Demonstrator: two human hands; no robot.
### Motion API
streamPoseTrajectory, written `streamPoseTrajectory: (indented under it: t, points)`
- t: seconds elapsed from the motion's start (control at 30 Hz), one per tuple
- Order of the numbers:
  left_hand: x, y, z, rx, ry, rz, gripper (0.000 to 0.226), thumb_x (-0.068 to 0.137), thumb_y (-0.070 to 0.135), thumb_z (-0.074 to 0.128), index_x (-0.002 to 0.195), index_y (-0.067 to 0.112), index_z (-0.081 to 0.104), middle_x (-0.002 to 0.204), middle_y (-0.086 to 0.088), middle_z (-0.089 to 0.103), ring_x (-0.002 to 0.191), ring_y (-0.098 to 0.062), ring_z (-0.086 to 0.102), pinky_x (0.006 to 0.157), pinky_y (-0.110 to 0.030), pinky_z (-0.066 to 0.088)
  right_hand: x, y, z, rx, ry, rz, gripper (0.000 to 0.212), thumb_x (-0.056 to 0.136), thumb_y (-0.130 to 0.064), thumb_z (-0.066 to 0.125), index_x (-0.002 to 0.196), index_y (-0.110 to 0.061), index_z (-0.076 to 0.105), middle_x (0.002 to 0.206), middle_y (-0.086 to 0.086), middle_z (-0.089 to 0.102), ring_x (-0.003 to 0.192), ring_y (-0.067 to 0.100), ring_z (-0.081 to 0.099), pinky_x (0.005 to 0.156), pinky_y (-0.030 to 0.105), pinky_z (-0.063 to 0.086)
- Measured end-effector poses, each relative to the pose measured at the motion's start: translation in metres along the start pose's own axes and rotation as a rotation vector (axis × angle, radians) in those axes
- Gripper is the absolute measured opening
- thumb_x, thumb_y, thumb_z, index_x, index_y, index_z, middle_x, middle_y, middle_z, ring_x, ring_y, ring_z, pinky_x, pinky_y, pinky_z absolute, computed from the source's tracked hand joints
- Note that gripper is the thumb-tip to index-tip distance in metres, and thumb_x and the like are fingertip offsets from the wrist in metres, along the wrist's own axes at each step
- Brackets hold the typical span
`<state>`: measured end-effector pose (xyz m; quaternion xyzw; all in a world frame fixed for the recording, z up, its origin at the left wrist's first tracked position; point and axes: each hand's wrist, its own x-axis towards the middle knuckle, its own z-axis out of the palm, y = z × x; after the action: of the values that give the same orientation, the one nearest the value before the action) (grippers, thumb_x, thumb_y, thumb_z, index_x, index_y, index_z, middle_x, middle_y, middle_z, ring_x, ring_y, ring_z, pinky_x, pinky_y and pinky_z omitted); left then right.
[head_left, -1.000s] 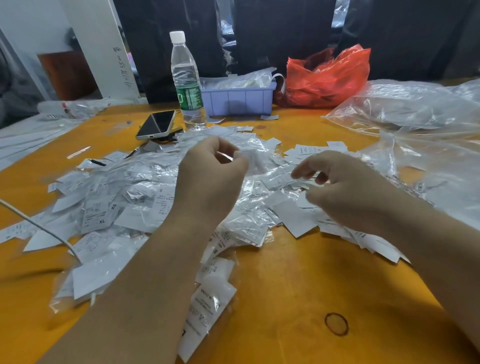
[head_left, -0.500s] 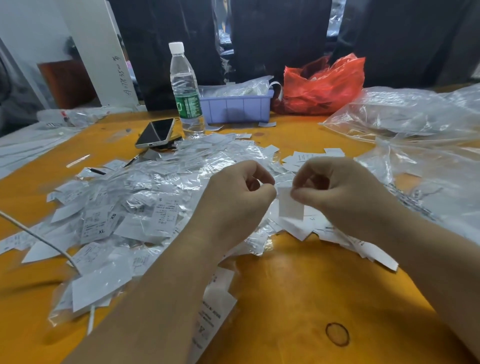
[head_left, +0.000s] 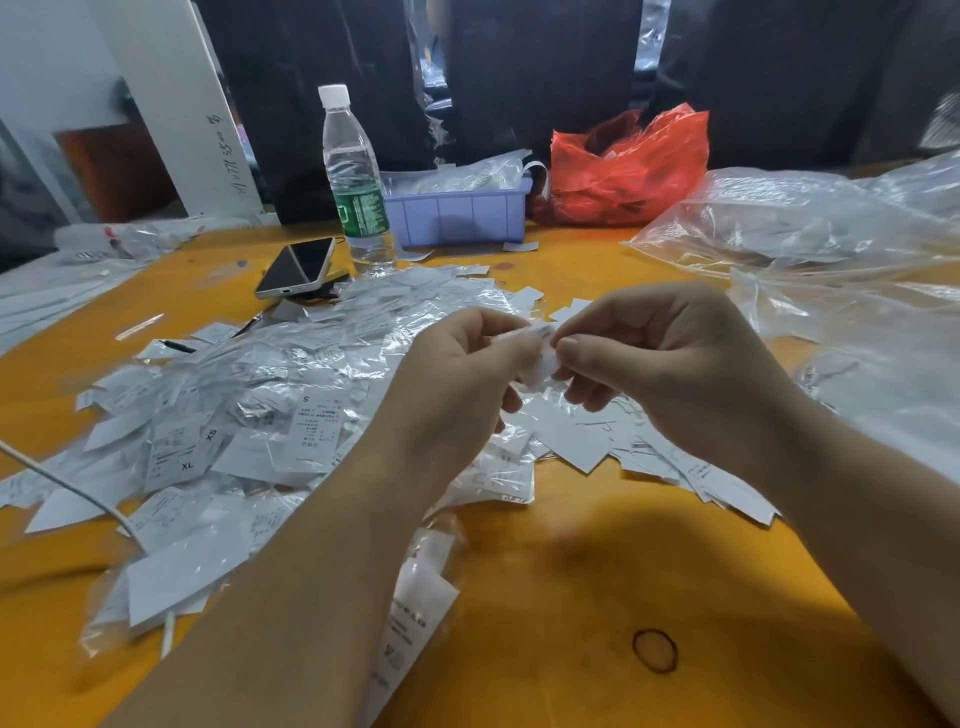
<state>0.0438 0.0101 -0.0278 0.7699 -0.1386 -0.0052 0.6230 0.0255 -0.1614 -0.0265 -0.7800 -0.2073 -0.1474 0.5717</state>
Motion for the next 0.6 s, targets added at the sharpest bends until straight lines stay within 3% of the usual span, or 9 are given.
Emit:
streamPoseTrajectory:
  t: [0.03, 0.1, 0.27, 0.37, 0.43, 0.6]
  points:
    - [0.001, -0.001, 0.000, -0.013, 0.013, 0.005, 0.005, 0.091, 0.017, 0.064, 0.096, 0.016, 0.065, 0.079, -0.001, 0.067, 0.061, -0.009, 0.058, 0.052, -0.023, 0.048, 0.000, 0.001, 0.001, -0.048, 0.001, 0.003, 0.011, 0.086, 0.000, 0.068, 0.084, -0.008, 0.075, 0.070, 0.007, 0.072, 0.060, 0.019, 0.068, 0.058, 0.033, 0.058]
    - [0.002, -0.005, 0.000, -0.016, 0.050, 0.031, 0.019, 0.088, 0.005, 0.065, 0.100, 0.020, 0.064, 0.085, -0.004, 0.068, 0.062, -0.008, 0.061, 0.053, -0.022, 0.051, 0.000, 0.004, 0.004, -0.123, 0.022, 0.012, 0.012, 0.084, 0.001, 0.070, 0.083, -0.009, 0.075, 0.068, 0.004, 0.072, 0.058, 0.017, 0.068, 0.059, 0.035, 0.059]
    - [-0.002, -0.007, 0.003, 0.074, 0.106, 0.120, 0.036, 0.087, 0.008, 0.069, 0.112, 0.030, 0.056, 0.092, -0.005, 0.068, 0.075, -0.019, 0.067, 0.064, -0.030, 0.057, -0.003, 0.002, 0.005, -0.219, 0.063, 0.046, 0.013, 0.082, -0.001, 0.072, 0.089, -0.012, 0.072, 0.068, 0.005, 0.071, 0.055, 0.016, 0.066, 0.060, 0.039, 0.058]
    - [-0.004, -0.007, 0.006, 0.105, 0.103, 0.138, 0.042, 0.086, 0.011, 0.070, 0.121, 0.027, 0.053, 0.092, -0.004, 0.070, 0.076, -0.013, 0.068, 0.068, -0.029, 0.057, -0.005, -0.003, 0.000, -0.310, 0.064, 0.079, 0.023, 0.084, -0.008, 0.073, 0.104, -0.016, 0.066, 0.073, 0.001, 0.073, 0.056, 0.015, 0.066, 0.061, 0.042, 0.057]
    - [-0.007, -0.005, 0.011, 0.090, 0.089, 0.158, 0.030, 0.086, 0.011, 0.070, 0.112, 0.022, 0.061, 0.087, 0.000, 0.071, 0.070, -0.006, 0.066, 0.063, -0.025, 0.056, -0.010, -0.010, -0.006, -0.357, 0.073, 0.076, 0.022, 0.085, -0.010, 0.072, 0.106, -0.016, 0.066, 0.075, -0.001, 0.073, 0.059, 0.017, 0.067, 0.060, 0.043, 0.057]
    - [-0.011, 0.002, 0.030, 0.016, 0.006, 0.165, 0.010, 0.089, 0.010, 0.065, 0.088, 0.019, 0.069, 0.079, -0.003, 0.073, 0.070, -0.012, 0.065, 0.058, -0.021, 0.053, -0.038, -0.018, -0.024, -0.379, 0.087, 0.093, 0.005, 0.086, -0.009, 0.070, 0.089, -0.013, 0.071, 0.070, 0.002, 0.070, 0.060, 0.017, 0.067, 0.063, 0.044, 0.057]
